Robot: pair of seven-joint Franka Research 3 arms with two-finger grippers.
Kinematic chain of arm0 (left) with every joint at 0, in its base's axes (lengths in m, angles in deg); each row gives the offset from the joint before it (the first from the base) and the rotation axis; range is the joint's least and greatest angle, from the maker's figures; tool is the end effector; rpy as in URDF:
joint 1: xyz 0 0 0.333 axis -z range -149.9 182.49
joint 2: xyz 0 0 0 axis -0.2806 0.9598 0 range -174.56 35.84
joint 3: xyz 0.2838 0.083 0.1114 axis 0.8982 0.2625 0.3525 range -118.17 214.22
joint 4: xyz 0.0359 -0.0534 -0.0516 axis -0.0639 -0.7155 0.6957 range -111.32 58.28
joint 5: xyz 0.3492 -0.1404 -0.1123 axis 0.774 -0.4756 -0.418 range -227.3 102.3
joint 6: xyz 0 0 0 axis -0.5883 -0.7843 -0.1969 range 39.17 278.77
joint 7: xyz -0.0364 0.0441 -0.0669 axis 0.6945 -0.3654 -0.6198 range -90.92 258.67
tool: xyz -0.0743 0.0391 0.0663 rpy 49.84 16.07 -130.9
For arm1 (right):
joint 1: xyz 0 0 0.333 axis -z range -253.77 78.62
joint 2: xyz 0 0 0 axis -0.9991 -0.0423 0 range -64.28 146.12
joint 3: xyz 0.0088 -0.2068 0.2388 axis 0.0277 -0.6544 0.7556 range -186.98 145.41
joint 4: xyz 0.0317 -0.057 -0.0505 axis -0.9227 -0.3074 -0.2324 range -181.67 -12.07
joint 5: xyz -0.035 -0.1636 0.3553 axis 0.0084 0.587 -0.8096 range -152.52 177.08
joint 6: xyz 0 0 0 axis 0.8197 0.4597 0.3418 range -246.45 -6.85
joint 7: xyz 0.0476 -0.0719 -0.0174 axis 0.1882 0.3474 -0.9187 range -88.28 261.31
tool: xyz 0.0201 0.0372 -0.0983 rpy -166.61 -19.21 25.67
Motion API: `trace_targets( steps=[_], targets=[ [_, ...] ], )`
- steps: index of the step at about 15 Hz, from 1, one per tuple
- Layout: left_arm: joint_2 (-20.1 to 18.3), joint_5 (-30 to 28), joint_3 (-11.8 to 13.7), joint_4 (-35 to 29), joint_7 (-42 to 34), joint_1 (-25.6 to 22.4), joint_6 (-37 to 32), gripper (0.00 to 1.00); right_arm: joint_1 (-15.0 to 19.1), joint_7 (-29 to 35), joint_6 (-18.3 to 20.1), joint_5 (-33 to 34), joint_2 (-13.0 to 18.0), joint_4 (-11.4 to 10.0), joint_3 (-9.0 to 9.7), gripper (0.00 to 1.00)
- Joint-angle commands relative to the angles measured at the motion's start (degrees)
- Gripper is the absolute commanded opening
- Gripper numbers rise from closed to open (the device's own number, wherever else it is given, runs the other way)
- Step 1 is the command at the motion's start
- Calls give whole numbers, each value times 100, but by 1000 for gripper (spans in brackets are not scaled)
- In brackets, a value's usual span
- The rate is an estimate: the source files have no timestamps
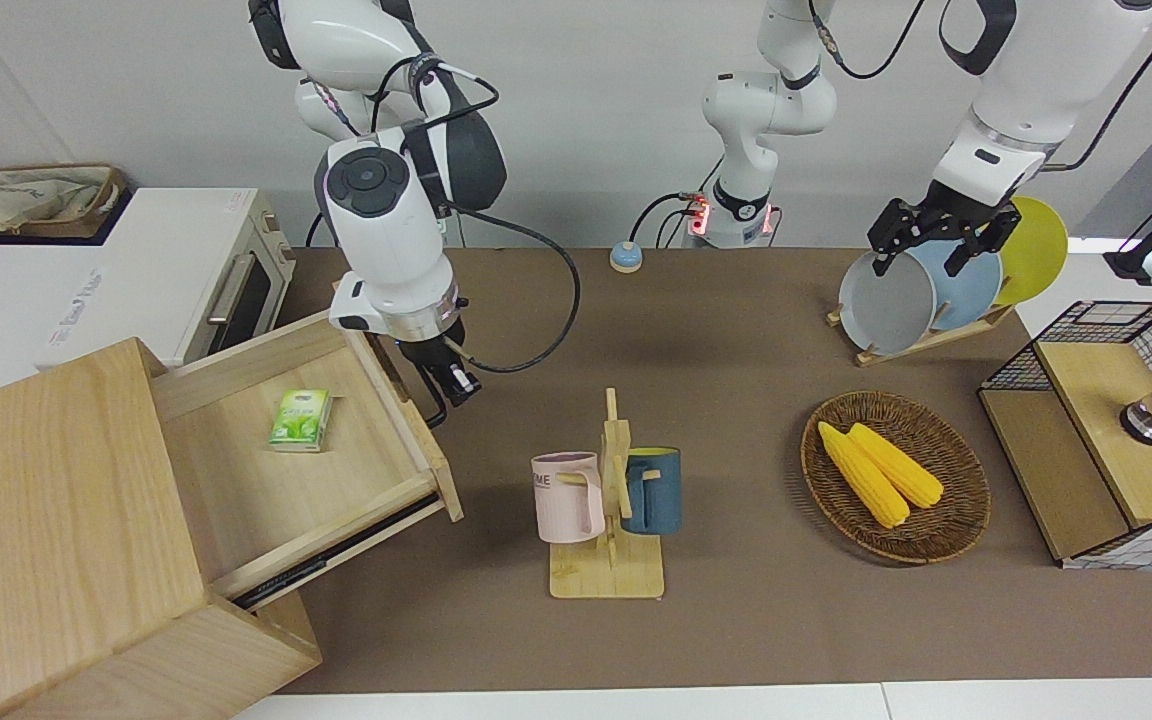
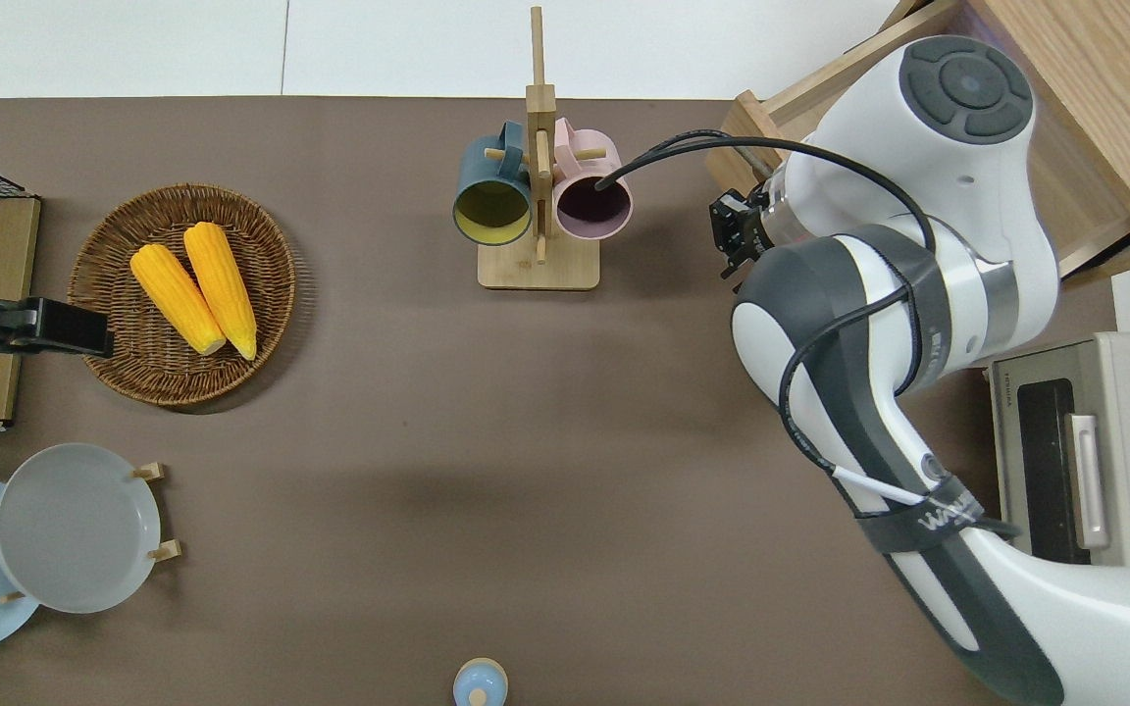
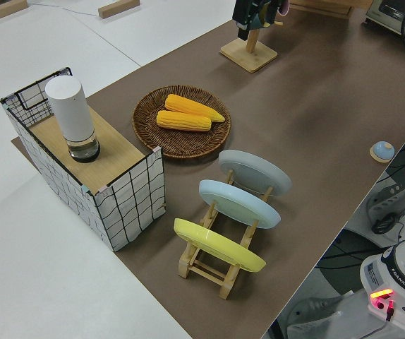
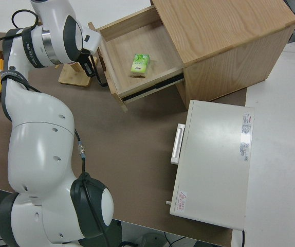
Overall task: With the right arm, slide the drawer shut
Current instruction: 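Push the drawer front with the right gripper away from the robot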
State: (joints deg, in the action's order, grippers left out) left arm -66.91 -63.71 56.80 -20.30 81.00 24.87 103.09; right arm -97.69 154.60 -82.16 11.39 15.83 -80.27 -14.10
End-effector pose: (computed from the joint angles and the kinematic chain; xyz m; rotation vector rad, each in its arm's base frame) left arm 0.5667 -0.0023 0.6385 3.1267 -0.0743 0.0395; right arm 0.6642 0.1858 0.4943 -2.7721 1.3549 0.0539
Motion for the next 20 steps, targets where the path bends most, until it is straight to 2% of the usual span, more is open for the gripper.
trace_targets(
  steps=[1, 20],
  targets=[
    [81, 78, 98, 126, -46, 101, 1, 998, 298, -559, -118, -104, -57, 73, -71, 0],
    [81, 78, 98, 126, -46, 101, 1, 998, 1696, -2985, -57, -122, -83, 64, -106, 0]
  ],
)
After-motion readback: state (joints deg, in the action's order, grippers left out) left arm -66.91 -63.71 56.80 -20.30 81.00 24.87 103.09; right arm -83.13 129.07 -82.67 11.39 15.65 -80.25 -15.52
